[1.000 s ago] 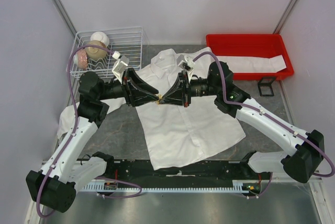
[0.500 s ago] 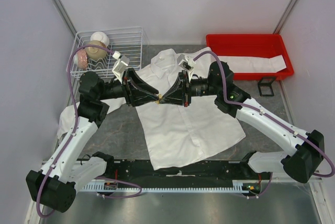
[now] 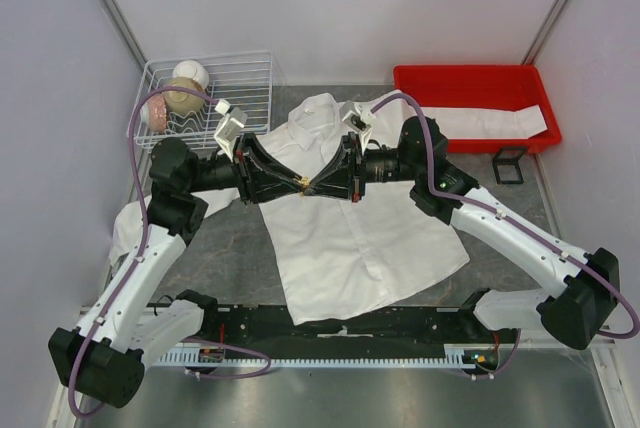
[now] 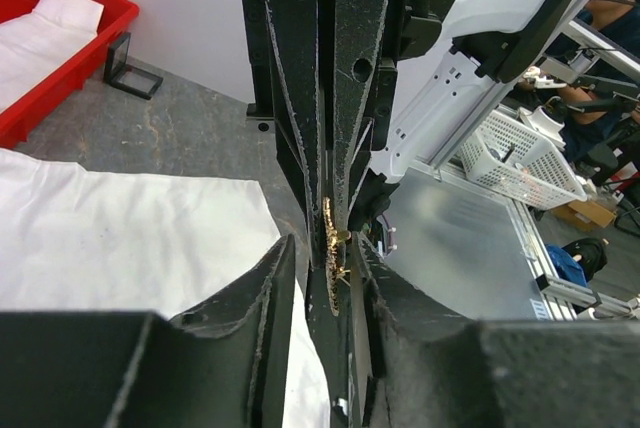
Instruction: Pin the brooch onto the clothing
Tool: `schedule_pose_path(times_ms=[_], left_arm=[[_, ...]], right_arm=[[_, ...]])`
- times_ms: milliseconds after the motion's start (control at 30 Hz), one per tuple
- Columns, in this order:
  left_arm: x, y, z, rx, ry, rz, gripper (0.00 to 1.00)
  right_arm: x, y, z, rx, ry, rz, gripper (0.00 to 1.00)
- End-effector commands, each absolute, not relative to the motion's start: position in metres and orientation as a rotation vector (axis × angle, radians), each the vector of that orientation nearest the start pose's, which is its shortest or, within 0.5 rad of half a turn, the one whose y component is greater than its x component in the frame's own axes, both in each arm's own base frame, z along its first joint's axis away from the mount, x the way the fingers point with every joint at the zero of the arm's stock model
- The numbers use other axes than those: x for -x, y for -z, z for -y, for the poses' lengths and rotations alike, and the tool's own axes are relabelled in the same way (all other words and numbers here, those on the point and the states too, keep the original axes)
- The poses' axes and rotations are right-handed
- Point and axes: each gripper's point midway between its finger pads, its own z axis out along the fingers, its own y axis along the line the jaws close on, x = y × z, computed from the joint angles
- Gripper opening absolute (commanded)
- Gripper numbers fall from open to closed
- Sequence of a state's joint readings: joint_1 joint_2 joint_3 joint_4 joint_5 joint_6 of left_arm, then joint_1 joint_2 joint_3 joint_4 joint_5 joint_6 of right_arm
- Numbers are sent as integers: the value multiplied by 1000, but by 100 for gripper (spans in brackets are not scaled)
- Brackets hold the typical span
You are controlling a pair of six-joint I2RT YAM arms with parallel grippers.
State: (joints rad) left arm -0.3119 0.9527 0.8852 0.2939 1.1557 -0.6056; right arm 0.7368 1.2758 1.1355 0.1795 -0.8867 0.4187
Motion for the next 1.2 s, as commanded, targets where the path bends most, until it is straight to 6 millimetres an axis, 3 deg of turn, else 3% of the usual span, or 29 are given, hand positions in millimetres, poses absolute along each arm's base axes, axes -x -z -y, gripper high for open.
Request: schedule_pose_path(times_ms=[0, 233, 300, 333, 367, 467, 500, 600, 667, 700, 767, 800, 867, 900, 933, 967, 1000, 1067, 1133, 1167], left_arm=[[-175, -368, 237, -886, 1476, -1417, 32], [-178, -365, 237, -868, 1492, -1444, 3], [-184, -359, 238, -822, 1504, -1489, 2], [-191, -357, 236, -787, 1489, -1499, 2], [-197, -352, 234, -759, 1485, -1518, 2], [-224, -339, 223, -627, 1480, -1577, 2], [-236, -337, 216, -579, 1467, -1584, 2], [-269, -318, 205, -423, 1461, -1637, 2], [-282, -314, 202, -389, 1447, -1630, 2], [-296, -304, 200, -338, 1431, -1655, 2], [-308, -295, 199, -309, 1410, -1664, 2], [-321, -284, 197, -264, 1390, -1685, 2], [-335, -271, 194, -224, 1354, -1703, 2], [-346, -267, 188, -177, 1315, -1698, 2], [-355, -253, 185, -129, 1303, -1729, 2], [-362, -247, 181, -96, 1292, -1737, 2], [-368, -243, 179, -80, 1288, -1734, 2], [-377, -225, 179, -41, 1311, -1776, 2], [-385, -211, 176, 6, 1309, -1805, 2], [-389, -206, 173, 31, 1300, -1810, 2]], right_arm=[[-171, -381, -356, 1031, -1552, -1366, 0], [-176, -383, -358, 1021, -1546, -1359, 0], [-182, -383, -356, 1008, -1530, -1375, 26], [-195, -380, -353, 982, -1506, -1400, 39], [-202, -379, -349, 976, -1490, -1419, 57], [-245, -360, -332, 922, -1368, -1505, 70], [-261, -344, -329, 977, -1268, -1499, 72], [-286, -290, -318, 1084, -1060, -1653, 74], [-293, -256, -312, 1206, -925, -1704, 74], [-303, -230, -312, 1235, -840, -1774, 73], [-307, -205, -312, 1340, -753, -1804, 72], [-314, -181, -314, 1362, -686, -1864, 71], [-324, -167, -319, 1384, -635, -1878, 68], [-330, -150, -324, 1391, -621, -1913, 65], [-341, -149, -331, 1369, -587, -1902, 63], [-346, -132, -335, 1381, -573, -1927, 61], [-352, -129, -340, 1382, -536, -1921, 59], [-363, -109, -350, 1408, -502, -1908, 54], [-372, -104, -361, 1410, -480, -1884, 51], [-374, -89, -365, 1426, -484, -1903, 50]])
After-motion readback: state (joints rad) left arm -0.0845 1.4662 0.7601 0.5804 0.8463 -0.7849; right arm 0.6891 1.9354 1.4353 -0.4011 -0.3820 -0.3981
